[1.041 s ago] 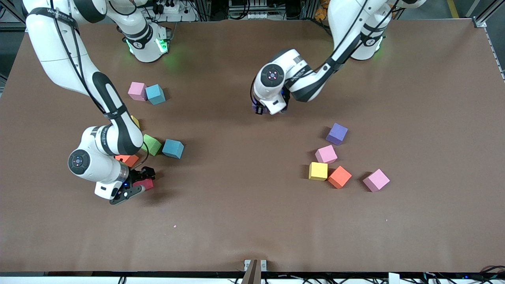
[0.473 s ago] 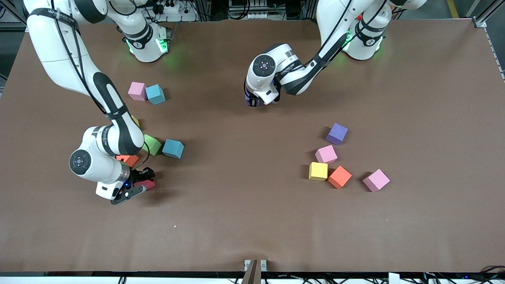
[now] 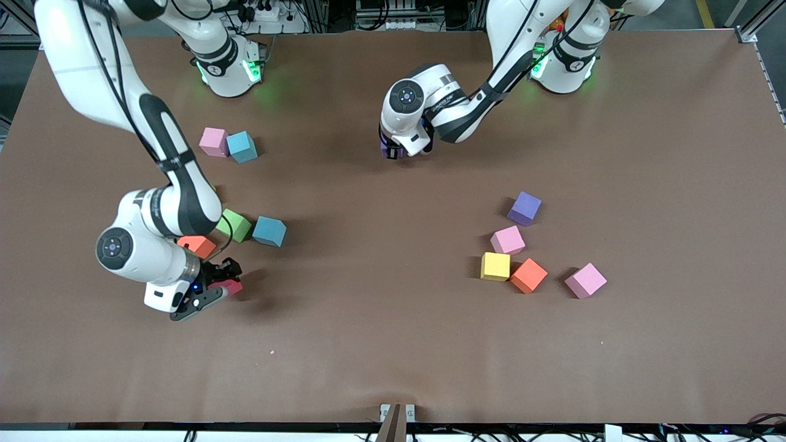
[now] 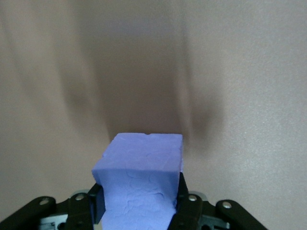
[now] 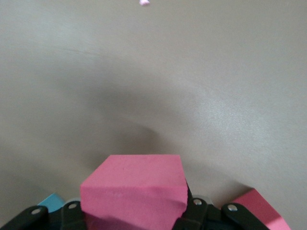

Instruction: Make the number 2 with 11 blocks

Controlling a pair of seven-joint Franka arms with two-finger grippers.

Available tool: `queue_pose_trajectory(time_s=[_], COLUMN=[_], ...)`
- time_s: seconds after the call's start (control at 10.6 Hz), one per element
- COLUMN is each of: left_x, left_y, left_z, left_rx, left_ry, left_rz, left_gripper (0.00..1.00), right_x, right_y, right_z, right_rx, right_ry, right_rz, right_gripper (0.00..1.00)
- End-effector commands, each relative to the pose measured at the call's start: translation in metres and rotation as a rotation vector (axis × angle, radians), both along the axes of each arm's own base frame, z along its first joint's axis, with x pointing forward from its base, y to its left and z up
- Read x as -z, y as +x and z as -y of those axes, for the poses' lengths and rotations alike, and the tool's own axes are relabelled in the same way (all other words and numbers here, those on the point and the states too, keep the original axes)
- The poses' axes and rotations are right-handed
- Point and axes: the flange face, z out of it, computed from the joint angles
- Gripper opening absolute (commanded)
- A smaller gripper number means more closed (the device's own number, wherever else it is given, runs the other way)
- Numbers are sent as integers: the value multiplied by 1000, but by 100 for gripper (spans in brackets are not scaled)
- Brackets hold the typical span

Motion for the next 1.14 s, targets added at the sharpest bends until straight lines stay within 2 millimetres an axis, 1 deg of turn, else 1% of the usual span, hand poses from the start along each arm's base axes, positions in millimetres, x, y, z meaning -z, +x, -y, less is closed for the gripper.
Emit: queue_pose_trajectory(time_s=[0.0,0.09,0.19,0.28,0.38,0.47,0.57,0.66,0.76,0.95,1.04], left_x=[5,5,7,7,2,-9,-17,-27,-41,-77,-92], left_y=[-11,-19,-22,-23,-21,-17,-13,-8,0,6,27], left_z=[7,10,11,10,11,11,9,6,2,-3,-16], left_rx=[-10,4,7,8,15,18,18,23,24,72,73], left_ry=[-13,-11,-9,-5,-6,-14,-6,15,22,17,16], left_rz=[-8,-9,-11,-12,1,17,22,18,30,76,94], left_gripper=[10,10,24,98,100,100,100,100,100,100,100], right_x=[-30,-44,-55,-59,-62,-57,-53,-55,-58,-51,-43], right_y=[-49,-73,-95,-114,-138,-165,-191,-212,-231,-263,-278], right_z=[-17,-42,-64,-78,-110,-129,-135,-140,-156,-183,-191], right_rx=[-91,-134,-179,-210,-272,-314,-340,-369,-417,-503,-538], right_ry=[-2,-5,-8,-12,-13,-15,-18,-21,-24,-33,-42], right_rz=[5,29,39,33,40,54,68,71,61,44,25], right_gripper=[47,47,47,47,47,47,47,47,47,46,47])
